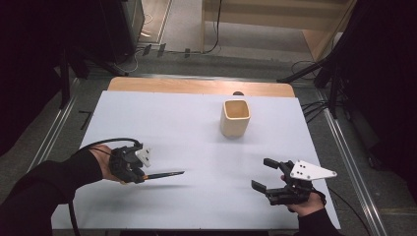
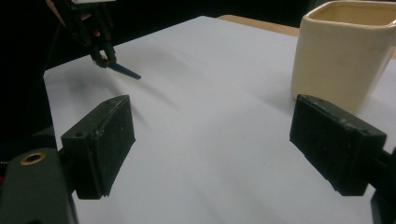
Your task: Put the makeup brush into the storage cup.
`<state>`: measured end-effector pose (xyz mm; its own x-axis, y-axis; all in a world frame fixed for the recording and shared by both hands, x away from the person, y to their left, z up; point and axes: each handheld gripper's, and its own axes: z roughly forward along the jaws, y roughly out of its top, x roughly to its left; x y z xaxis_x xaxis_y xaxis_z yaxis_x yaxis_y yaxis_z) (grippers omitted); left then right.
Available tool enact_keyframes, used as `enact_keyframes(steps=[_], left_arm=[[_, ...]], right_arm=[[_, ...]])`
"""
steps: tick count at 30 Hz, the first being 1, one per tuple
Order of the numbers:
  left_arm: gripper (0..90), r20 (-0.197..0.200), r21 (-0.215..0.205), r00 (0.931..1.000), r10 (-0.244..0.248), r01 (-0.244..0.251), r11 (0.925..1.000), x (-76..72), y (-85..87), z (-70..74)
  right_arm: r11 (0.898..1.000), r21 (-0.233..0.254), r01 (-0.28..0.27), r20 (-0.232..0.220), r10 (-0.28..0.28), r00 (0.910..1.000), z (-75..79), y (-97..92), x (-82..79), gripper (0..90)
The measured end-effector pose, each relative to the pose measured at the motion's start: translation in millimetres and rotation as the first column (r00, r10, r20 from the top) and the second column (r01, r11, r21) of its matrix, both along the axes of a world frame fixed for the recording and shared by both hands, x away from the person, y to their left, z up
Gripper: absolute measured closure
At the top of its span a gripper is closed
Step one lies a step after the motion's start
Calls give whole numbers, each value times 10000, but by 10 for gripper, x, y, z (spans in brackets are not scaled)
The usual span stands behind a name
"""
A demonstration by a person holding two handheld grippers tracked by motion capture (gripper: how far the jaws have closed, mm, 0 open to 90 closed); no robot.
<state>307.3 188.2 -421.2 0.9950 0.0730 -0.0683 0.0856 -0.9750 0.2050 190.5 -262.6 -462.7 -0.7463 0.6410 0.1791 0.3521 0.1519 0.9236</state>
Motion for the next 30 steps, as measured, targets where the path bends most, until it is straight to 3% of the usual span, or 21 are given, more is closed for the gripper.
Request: enact_keyframes(steps=[5,9,13,16,21,22,23,30], left_arm=[[781,-26,-697,9989,474,-475,9964,31,28,84],[781,-17,-976,9973,728,-727,9926,45,46,112],[781,-188,-1307,9941,1065,-1080,9855,55,70,161],[781,-185,-1719,9908,1342,-1354,9758,70,93,205],[781,-289,-2530,9814,1898,-1909,9484,68,124,264],[781,-289,-2530,9814,1898,-1909,9484,68,124,264],[781,-381,-2958,9766,2118,-2135,9311,60,141,292],[781,-669,-4032,9577,2799,-2825,8704,48,191,330]], right_arm=[[9999,-55,-88,13,88,10000,-8,24,22,146],[10000,20,-33,72,32,10000,-1,26,37,147],[10000,19,-49,41,49,10000,-5,28,52,147],[10000,47,-47,109,46,9999,4,34,59,147],[10000,80,-49,138,47,9999,8,33,68,148],[9999,95,-53,155,52,9999,10,35,68,148],[9999,99,-65,180,64,9998,12,35,69,148],[9998,150,-129,241,125,9996,28,38,83,149]])
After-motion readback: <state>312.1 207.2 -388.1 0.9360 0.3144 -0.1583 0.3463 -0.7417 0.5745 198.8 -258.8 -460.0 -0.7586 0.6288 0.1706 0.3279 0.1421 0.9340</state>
